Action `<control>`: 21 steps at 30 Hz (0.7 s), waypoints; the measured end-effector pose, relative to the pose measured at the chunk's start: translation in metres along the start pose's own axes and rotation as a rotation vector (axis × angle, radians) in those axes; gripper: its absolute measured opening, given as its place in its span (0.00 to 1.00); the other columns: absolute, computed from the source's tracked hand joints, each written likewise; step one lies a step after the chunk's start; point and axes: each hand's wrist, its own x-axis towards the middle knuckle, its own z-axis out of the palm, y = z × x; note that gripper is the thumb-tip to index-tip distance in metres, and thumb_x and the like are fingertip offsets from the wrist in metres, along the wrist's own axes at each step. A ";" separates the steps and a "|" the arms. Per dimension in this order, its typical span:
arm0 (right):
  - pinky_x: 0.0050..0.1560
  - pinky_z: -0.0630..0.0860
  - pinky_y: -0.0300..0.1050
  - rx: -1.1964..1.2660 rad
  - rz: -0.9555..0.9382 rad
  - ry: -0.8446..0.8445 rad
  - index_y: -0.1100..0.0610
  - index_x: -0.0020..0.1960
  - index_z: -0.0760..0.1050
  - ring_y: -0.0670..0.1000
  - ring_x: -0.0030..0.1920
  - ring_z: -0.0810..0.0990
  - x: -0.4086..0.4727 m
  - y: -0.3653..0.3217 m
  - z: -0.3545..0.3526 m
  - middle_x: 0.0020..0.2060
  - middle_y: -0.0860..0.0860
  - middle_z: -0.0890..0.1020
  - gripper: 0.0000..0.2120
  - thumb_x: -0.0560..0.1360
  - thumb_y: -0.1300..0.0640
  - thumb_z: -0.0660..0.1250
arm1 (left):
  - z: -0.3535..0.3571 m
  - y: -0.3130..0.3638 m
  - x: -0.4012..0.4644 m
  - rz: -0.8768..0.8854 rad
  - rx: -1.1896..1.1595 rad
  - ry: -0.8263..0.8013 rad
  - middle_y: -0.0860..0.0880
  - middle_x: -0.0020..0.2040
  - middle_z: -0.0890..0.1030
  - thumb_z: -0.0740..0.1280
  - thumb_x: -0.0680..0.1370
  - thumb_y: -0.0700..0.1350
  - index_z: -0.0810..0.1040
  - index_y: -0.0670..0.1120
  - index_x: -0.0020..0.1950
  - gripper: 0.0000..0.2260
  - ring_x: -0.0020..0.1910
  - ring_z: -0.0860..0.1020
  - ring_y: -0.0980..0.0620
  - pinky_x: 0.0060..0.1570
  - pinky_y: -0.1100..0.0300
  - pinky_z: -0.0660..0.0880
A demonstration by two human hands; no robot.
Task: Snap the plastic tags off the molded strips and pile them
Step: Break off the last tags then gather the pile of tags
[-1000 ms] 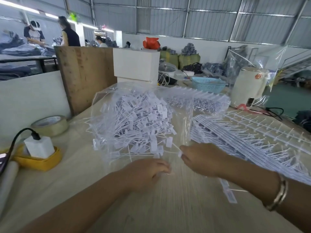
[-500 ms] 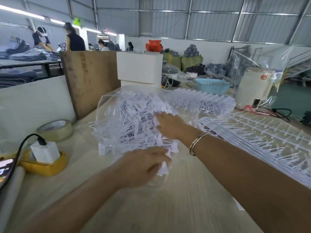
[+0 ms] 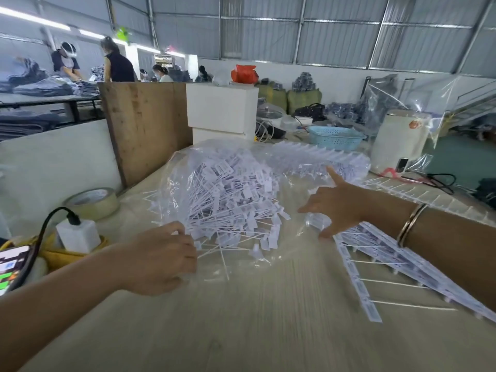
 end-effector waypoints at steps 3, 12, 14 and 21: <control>0.59 0.23 0.72 0.053 -0.043 0.013 0.38 0.73 0.55 0.47 0.70 0.64 0.001 -0.002 0.000 0.65 0.44 0.73 0.41 0.65 0.22 0.51 | -0.008 0.004 -0.005 0.037 0.056 0.129 0.56 0.38 0.78 0.56 0.70 0.44 0.78 0.54 0.42 0.12 0.41 0.77 0.56 0.47 0.63 0.67; 0.71 0.55 0.66 -0.124 0.264 0.163 0.53 0.63 0.68 0.49 0.58 0.77 -0.006 0.031 -0.015 0.56 0.47 0.80 0.14 0.79 0.61 0.54 | -0.058 -0.046 -0.041 -0.191 -0.005 0.517 0.53 0.33 0.79 0.57 0.72 0.39 0.76 0.51 0.48 0.11 0.31 0.77 0.48 0.38 0.61 0.74; 0.52 0.77 0.52 0.021 0.314 0.305 0.54 0.60 0.66 0.52 0.45 0.79 -0.004 0.042 -0.033 0.45 0.50 0.80 0.10 0.80 0.60 0.53 | -0.079 -0.070 -0.046 -0.381 -0.056 0.579 0.53 0.32 0.75 0.61 0.71 0.35 0.70 0.56 0.49 0.16 0.30 0.76 0.47 0.32 0.56 0.75; 0.36 0.68 0.43 0.147 0.434 0.367 0.48 0.71 0.52 0.55 0.45 0.79 -0.013 0.074 -0.076 0.46 0.50 0.81 0.52 0.57 0.17 0.49 | -0.114 -0.108 -0.048 -0.553 -0.082 0.548 0.51 0.30 0.76 0.51 0.78 0.62 0.69 0.53 0.55 0.16 0.27 0.75 0.51 0.28 0.60 0.68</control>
